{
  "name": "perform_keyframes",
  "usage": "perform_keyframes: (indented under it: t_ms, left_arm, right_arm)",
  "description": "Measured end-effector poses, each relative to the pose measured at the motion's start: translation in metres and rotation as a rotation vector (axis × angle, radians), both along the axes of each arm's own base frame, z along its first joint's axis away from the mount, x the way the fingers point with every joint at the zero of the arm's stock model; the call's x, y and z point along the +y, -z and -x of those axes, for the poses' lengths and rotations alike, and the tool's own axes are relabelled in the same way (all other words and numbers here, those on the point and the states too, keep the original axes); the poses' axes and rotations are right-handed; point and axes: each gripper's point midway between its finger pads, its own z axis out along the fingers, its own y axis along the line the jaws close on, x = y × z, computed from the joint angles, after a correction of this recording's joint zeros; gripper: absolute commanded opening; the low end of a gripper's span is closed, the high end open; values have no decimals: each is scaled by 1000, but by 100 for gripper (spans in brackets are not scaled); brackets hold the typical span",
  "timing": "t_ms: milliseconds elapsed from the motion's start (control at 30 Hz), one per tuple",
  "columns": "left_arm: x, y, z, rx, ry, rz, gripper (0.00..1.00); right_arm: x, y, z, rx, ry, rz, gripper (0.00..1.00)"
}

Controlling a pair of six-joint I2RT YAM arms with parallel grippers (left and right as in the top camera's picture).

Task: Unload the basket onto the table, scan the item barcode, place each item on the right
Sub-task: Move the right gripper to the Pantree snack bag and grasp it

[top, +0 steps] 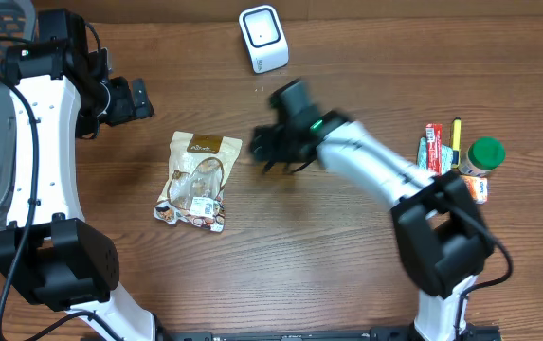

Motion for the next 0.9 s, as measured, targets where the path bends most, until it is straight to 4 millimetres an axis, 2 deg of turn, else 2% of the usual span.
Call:
perform_keyframes:
  t_ms: [100,233,333,467,567,700,900]
  left_arm:
    - [0,0,0,0,0,0,100]
    - [0,0,0,0,0,0,100]
    - [0,0,0,0,0,0,100]
    - [0,0,0,0,0,0,100]
    - [0,0,0,0,0,0,100]
    - [0,0,0,0,0,0,100]
    - [0,0,0,0,0,0,100]
  right_arm:
    - [32,11,30,-60,-62,72,81]
    - [67,0,43,-178,-152,88,84]
    - [81,-15,40,-228,-186,68,84]
    - [96,-44,20,-328,-203,11,84]
    - [102,-53,14,-381,-229,-3,84]
    - [106,-49,9,-430,-282,16,86]
    - [107,-7,2,-444,-346,97,94]
